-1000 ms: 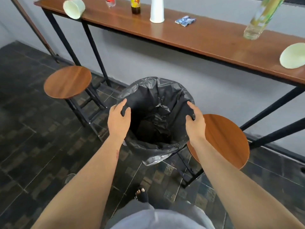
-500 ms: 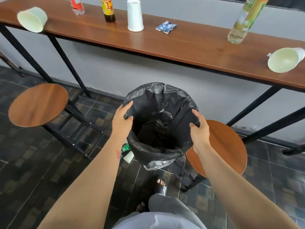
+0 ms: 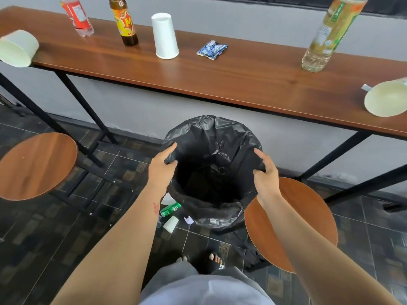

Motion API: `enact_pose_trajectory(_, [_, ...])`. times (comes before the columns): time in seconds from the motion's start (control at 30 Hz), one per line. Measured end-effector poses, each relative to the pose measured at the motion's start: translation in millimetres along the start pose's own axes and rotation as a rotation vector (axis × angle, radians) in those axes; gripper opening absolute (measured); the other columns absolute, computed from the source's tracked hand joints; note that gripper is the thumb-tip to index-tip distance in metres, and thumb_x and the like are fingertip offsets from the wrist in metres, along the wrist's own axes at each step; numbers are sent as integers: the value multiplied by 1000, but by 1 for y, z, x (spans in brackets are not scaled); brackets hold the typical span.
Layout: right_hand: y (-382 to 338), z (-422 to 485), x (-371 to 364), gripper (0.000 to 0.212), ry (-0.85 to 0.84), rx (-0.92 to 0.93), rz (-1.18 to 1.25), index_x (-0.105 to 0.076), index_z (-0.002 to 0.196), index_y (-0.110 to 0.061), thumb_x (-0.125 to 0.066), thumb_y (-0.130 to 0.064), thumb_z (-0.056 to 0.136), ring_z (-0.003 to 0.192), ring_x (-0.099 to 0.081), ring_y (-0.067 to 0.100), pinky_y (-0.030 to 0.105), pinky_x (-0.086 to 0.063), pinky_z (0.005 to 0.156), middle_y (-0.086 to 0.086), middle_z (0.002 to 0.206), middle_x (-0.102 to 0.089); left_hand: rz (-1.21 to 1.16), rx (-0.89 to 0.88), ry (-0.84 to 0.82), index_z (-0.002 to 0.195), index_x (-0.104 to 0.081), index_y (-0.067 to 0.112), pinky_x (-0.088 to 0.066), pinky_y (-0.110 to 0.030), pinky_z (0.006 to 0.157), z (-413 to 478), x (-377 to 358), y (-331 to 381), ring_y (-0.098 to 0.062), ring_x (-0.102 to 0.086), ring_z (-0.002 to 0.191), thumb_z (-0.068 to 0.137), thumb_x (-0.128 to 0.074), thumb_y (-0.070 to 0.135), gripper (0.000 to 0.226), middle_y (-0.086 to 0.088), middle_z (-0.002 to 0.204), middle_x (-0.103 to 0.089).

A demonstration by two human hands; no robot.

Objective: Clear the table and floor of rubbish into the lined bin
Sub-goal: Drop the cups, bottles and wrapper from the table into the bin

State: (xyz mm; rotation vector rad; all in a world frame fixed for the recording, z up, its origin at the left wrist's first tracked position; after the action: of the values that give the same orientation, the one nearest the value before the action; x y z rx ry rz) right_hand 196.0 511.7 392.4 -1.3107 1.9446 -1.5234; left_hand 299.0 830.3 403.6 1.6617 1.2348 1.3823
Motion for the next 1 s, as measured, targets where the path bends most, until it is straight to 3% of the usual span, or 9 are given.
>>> enact_pose_trajectory(0.13, [3, 5, 0, 70, 29, -12, 8, -50, 135, -45, -41, 12, 94, 41, -41, 5, 17, -41, 41, -2, 133, -47, 20, -2, -19, 131, -56, 40, -47, -41, 101, 15, -4, 8, -29, -49, 128, 92, -59, 7, 51, 0, 143, -50])
enact_pose_trajectory(0.2, [5, 7, -2, 71, 46, -17, 29, -50, 134, -45, -41, 12, 94, 38, -43, 4, 16, -40, 40, -5, 123, -47, 30, -21, -28, 132, -56, 38, -56, -22, 81, 20, -4, 12, -21, -59, 113, 94, -56, 3, 52, 0, 142, -51])
enact_pose_trajectory(0.27, [4, 9, -4, 69, 65, -9, 29, -51, 134, -46, -43, 11, 94, 46, -49, 5, 16, -43, 42, -7, 121, -47, 60, -34, -26, 133, -56, 35, -46, -4, 54, 27, -2, 16, -9, -58, 88, 94, -51, -3, 55, 0, 142, -51])
enact_pose_trajectory(0.33, [1, 11, -7, 65, 72, -2, 21, -50, 134, -46, -47, 6, 95, 67, -58, 9, 13, -45, 47, -9, 123, -47, 84, -43, -27, 133, -56, 35, -40, -8, 42, 33, 0, 20, -14, -59, 71, 93, -47, -8, 59, -1, 140, -53])
enact_pose_trajectory(0.4, [-2, 10, -9, 60, 77, 6, 5, -49, 135, -46, -50, 0, 96, 89, -53, 5, 8, -44, 50, -11, 123, -48, 105, -50, -21, 132, -56, 35, -43, -15, 42, 38, 2, 25, -25, -62, 74, 93, -45, -8, 60, -2, 136, -56])
enact_pose_trajectory(0.5, [-15, 3, -10, 54, 114, 76, -99, -47, 137, -45, -53, -10, 96, 86, -60, 1, 10, -49, 58, -12, 141, -46, 119, -48, -23, 132, -57, 34, -54, -28, 65, 43, 1, 30, -38, -61, 101, 93, -44, -9, 59, -3, 137, -56])
enact_pose_trajectory(0.6, [-36, -3, -5, 51, 198, 220, -351, -41, 142, -39, -54, -21, 96, 132, -45, 17, 35, -43, 103, -8, 157, -30, 132, -39, -51, 132, -56, 35, -55, -32, 70, 46, -8, 36, -35, -62, 104, 94, -45, -7, 58, -4, 141, -52])
enact_pose_trajectory(0.67, [-52, -7, -1, 51, 243, 308, -467, -39, 144, -36, -55, -28, 96, 145, -26, 23, 48, -27, 116, -4, 159, -26, 150, -54, -74, 132, -56, 35, -55, -34, 73, 45, -17, 42, -35, -61, 105, 94, -46, -7, 58, -4, 141, -51])
enact_pose_trajectory(1.0, [-139, -8, 89, 54, 670, 531, -468, -40, 146, -26, -55, -37, 95, 148, -18, 18, 40, -13, 121, 0, 159, -27, 163, -71, -141, 131, -56, 37, -39, -24, 48, 46, -72, 74, -29, -60, 70, 91, -39, -10, 64, -4, 128, -62])
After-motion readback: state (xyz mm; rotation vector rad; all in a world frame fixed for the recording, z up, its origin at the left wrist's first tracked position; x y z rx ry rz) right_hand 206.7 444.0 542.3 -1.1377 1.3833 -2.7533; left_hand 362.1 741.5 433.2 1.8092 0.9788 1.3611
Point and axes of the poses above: each hand's wrist, its own z-axis towards the middle knuckle, its own x-axis out of the back of the hand, y = z × x, the point moved 10 cm from there along z, towards the middle knuckle
